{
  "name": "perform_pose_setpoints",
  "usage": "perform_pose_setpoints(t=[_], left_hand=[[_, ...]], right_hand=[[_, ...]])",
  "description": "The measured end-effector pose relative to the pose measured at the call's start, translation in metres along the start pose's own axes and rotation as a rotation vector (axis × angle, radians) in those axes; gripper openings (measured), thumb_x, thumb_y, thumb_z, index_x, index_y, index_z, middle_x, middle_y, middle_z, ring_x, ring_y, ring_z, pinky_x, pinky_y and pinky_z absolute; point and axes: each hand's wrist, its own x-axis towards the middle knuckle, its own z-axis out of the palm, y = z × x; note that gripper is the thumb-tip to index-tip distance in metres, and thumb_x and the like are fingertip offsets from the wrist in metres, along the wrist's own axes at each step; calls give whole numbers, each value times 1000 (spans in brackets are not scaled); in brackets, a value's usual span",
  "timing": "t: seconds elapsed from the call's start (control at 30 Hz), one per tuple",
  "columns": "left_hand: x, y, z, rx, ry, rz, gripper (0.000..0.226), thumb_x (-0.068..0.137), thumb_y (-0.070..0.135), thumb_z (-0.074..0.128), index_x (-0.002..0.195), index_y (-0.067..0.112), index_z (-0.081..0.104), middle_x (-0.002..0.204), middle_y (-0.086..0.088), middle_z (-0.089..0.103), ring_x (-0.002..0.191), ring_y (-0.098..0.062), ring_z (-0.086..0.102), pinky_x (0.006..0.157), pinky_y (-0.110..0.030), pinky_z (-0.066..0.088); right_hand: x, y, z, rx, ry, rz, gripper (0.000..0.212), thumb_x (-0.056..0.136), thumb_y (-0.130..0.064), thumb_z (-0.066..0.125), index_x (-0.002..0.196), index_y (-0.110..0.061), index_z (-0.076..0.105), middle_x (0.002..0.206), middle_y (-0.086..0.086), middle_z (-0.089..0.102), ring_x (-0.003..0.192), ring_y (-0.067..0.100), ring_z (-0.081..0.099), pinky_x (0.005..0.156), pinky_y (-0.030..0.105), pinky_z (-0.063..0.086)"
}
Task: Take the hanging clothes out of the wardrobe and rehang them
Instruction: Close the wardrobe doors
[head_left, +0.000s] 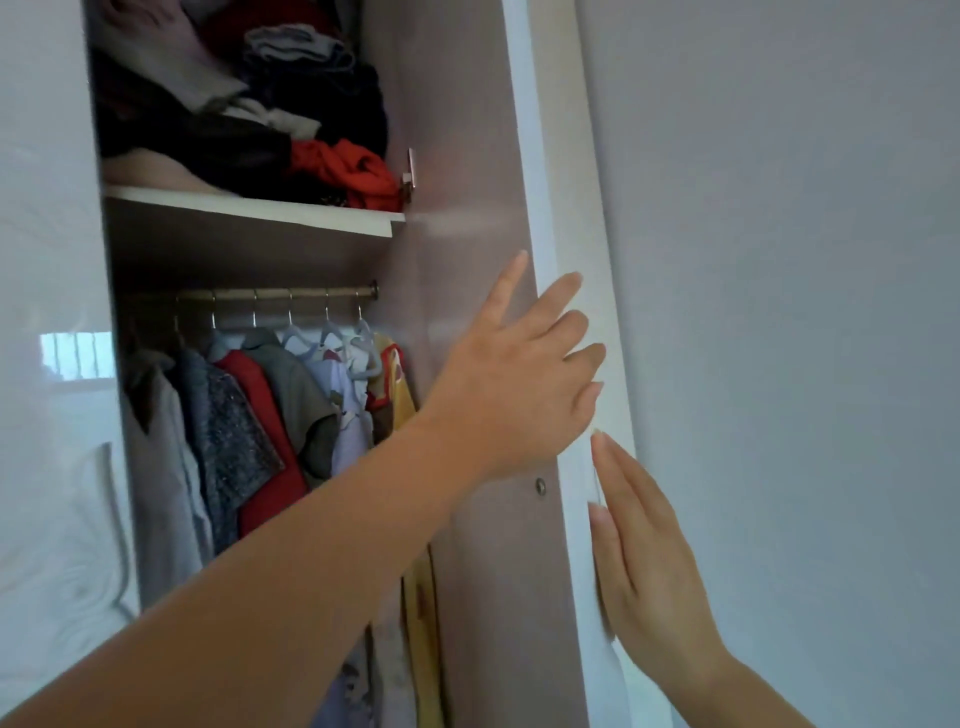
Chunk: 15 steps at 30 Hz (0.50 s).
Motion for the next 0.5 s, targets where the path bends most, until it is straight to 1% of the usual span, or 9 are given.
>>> perform_pose_setpoints(t=[0.07,0.17,0.23,0.3,0.33,0.43,0.5], left_hand=[[-23,-19,-12,9,-10,15,36,90,33,41,105,18,70,111,-7,66,126,-28,47,110,-55,15],[-64,-52,-27,74,-78,24,39,93,35,38,115,19,65,121,-8,62,130,-29,42,110,-56,14],[-92,-75,-34,130,-129,9,41,94,37,36,119,20,63,125,-9,60,132,-29,39,110,-56,12],[-120,-98,-39,173,-178,-13,42,94,38,36,121,19,62,127,-9,59,133,-28,36,111,-56,12],[-134,-110,-40,190,-199,-21,42,94,38,36,122,19,61,127,-9,58,133,-28,35,111,-55,12],[-172,-143,-38,235,-245,-33,42,95,38,35,121,18,62,129,-8,57,133,-29,38,111,-55,17],[-195,-162,-32,250,-260,-40,41,95,36,37,119,17,64,130,-9,57,131,-30,41,109,-55,21]], right_hand=[[-4,-21,19,3,10,-47,49,100,-44,15,144,-24,21,146,-13,27,134,-13,13,110,15,16],[-10,-56,52,60,-28,-79,52,101,-44,15,147,-20,20,149,-5,29,136,1,25,110,21,21],[-12,-81,75,88,-46,-114,53,101,-44,16,149,-19,15,150,-4,27,134,6,28,110,19,20],[-13,-106,101,98,-49,-169,55,101,-43,18,150,-21,7,148,-8,24,133,4,25,111,14,16],[-14,-117,113,103,-50,-187,55,101,-43,19,150,-21,5,147,-8,23,133,4,25,111,15,17],[-15,-148,156,137,-53,-187,57,100,-43,21,150,-19,7,149,-1,26,133,8,29,107,25,30],[-15,-166,186,157,-39,-166,56,100,-42,21,149,-16,13,148,7,31,132,13,34,102,28,37]])
